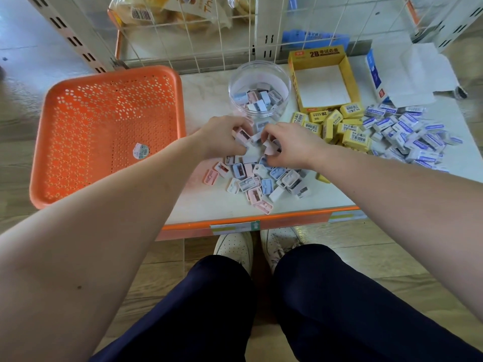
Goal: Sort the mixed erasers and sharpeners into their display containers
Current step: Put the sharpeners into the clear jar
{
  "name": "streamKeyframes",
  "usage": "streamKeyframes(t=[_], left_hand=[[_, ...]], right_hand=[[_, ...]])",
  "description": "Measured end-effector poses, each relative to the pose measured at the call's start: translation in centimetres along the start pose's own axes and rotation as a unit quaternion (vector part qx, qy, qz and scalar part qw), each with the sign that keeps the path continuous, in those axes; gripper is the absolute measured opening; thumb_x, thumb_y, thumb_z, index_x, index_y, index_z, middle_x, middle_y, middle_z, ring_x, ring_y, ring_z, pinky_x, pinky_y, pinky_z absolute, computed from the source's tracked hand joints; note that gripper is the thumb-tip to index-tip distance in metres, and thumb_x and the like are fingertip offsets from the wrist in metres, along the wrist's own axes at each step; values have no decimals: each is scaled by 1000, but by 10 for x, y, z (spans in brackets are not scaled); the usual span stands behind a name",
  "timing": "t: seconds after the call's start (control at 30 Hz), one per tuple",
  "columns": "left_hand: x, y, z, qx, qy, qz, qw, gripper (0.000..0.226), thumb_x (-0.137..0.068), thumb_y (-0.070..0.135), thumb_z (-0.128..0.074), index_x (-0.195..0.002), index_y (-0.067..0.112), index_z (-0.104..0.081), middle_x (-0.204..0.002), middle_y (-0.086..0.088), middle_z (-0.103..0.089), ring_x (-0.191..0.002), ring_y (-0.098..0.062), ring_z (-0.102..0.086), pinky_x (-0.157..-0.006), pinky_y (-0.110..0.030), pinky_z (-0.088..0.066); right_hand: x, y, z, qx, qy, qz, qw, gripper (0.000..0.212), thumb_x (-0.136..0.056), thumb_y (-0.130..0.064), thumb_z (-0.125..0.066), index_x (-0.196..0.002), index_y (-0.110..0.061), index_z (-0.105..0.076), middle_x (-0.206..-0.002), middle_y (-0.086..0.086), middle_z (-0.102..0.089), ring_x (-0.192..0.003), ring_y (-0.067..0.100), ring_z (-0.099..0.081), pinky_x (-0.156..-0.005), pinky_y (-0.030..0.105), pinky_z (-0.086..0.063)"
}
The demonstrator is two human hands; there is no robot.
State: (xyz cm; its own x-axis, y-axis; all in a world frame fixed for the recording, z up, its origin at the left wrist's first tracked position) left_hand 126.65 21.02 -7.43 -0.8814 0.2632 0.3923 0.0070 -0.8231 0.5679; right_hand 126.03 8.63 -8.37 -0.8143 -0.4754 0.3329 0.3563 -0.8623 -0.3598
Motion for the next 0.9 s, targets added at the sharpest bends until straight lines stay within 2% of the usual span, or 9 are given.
streamKeyframes(t=[0.17, 0.27, 0.37, 0.47, 0.57, 0.63, 0.73, 0.9], left_hand=[[-1, 0, 12, 99, -63, 16, 993, 26, -80, 5, -64, -92, 27, -60, -90, -8, -49, -71, -15, -52, -76, -30, -54], [-1, 5, 25, 137, -67, 17, 988, 24, -83, 1, -61, -95, 22, -60, -86, -7, -53, -66, -10, -56, -70, -21, -54], [-1, 15, 37, 176, -28, 4, 984, 25, -84, -2, -58, -102, 16, -59, -93, -7, -52, -76, -11, -56, -69, -16, -54], [-2, 25, 55, 176, 67, -33, 982, 29, -80, 1, -59, -104, 17, -60, -100, -1, -57, -90, -11, -55, -71, -18, -53], [-4, 29, 69, 177, 150, -40, 972, 28, -79, 5, -62, -100, 22, -59, -102, 8, -59, -86, -8, -58, -58, -7, -40], [-9, 27, 70, 202, 174, -26, 963, 29, -80, 3, -62, -101, 22, -58, -103, 9, -60, -81, -8, -59, -52, -4, -37], [-13, 24, 66, 216, 203, -8, 955, 32, -79, 1, -60, -103, 23, -59, -108, 6, -61, -79, -12, -62, -50, -6, -38], [-18, 30, 60, 227, 213, -1, 950, 39, -81, 3, -61, -114, 24, -60, -114, 5, -60, -84, -9, -65, -56, -8, -44]], right_hand=[[7, -7, 13, -61, -6, 17, 998, 39, -75, -28, -70, -106, -19, -49, -101, -1, -56, -85, 18, -51, -69, 31, -42], [12, -9, 29, -84, 12, 24, 996, 36, -74, -22, -68, -104, -20, -47, -93, -4, -55, -78, 17, -51, -63, 28, -40], [16, -20, 57, -114, 60, 48, 991, 36, -73, -23, -67, -103, -19, -48, -83, -6, -54, -70, 13, -49, -55, 16, -36], [15, -32, 89, -151, 109, 82, 979, 35, -74, -20, -67, -102, -14, -48, -79, -7, -52, -69, 12, -50, -60, 24, -40], [9, -20, 106, -160, 155, 62, 973, 35, -76, -20, -67, -103, -16, -45, -88, -3, -54, -78, 19, -56, -61, 24, -43], [3, -6, 107, -148, 170, 30, 974, 36, -78, -20, -66, -105, -17, -43, -94, -2, -55, -83, 19, -57, -62, 20, -43], [-5, 4, 104, -142, 184, -1, 973, 36, -82, -24, -65, -108, -17, -42, -100, 0, -56, -85, 18, -58, -63, 22, -45], [-16, 2, 103, -185, 222, -26, 957, 38, -86, -27, -63, -114, -12, -43, -96, -4, -50, -83, 12, -52, -63, 16, -39]])
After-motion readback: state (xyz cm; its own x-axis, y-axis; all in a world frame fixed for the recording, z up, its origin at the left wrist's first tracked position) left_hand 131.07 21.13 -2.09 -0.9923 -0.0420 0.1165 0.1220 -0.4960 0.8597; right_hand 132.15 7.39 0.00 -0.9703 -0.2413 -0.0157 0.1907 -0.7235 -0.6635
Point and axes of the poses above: each hand's wrist, its own x-axis away from the middle knuckle, its own z-axis out of the back of the hand, y = z × x, the point moved 8 cm from there along -x, towards the middle knuckle
